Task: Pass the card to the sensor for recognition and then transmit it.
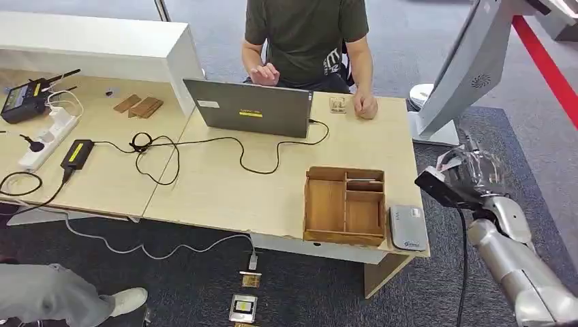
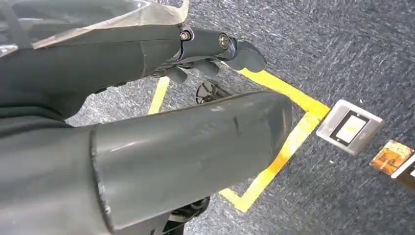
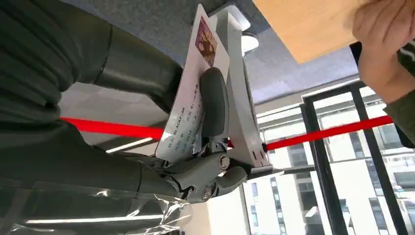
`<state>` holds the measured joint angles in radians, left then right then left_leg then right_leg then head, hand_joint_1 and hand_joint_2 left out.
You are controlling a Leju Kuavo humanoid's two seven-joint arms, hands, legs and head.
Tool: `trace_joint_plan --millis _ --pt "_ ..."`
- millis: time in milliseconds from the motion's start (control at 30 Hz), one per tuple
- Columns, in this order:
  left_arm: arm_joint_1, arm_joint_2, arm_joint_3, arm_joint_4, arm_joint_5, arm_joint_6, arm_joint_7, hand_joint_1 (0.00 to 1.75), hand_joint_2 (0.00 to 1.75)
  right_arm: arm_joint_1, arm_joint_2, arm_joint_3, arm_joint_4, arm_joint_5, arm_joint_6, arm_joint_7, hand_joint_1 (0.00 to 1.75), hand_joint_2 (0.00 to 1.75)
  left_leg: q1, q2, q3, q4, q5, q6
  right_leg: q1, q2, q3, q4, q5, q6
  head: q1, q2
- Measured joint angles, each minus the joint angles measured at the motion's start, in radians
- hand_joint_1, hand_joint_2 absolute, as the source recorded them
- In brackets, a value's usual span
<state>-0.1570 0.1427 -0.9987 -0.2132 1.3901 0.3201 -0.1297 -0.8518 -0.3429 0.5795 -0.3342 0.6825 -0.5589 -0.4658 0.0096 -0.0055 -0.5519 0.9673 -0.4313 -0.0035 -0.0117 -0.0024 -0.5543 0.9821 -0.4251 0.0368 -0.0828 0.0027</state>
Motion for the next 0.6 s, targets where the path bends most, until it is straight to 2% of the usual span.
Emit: trace_joint_plan --millis 400,600 --pt "0.0 -0.003 0.004 0.002 0.01 0.015 0.011 0.0 0.0 0.049 -0.001 -0.014 0.0 0.002 -0.017 -0.029 1.75 1.75 0.0 0.0 0.0 0.0 0.0 0.0 0.0 0.0 0.0 0.0 0.0 0.0 0.0 0.0" --pt "-0.001 -0.004 0.004 0.002 0.005 0.034 0.046 0.0 0.0 0.055 -0.001 -0.014 0.0 0.003 -0.013 -0.029 1.75 1.75 0.0 0.0 0.0 0.0 0.0 0.0 0.0 0.0 0.0 0.0 0.0 0.0 0.0 0.0"
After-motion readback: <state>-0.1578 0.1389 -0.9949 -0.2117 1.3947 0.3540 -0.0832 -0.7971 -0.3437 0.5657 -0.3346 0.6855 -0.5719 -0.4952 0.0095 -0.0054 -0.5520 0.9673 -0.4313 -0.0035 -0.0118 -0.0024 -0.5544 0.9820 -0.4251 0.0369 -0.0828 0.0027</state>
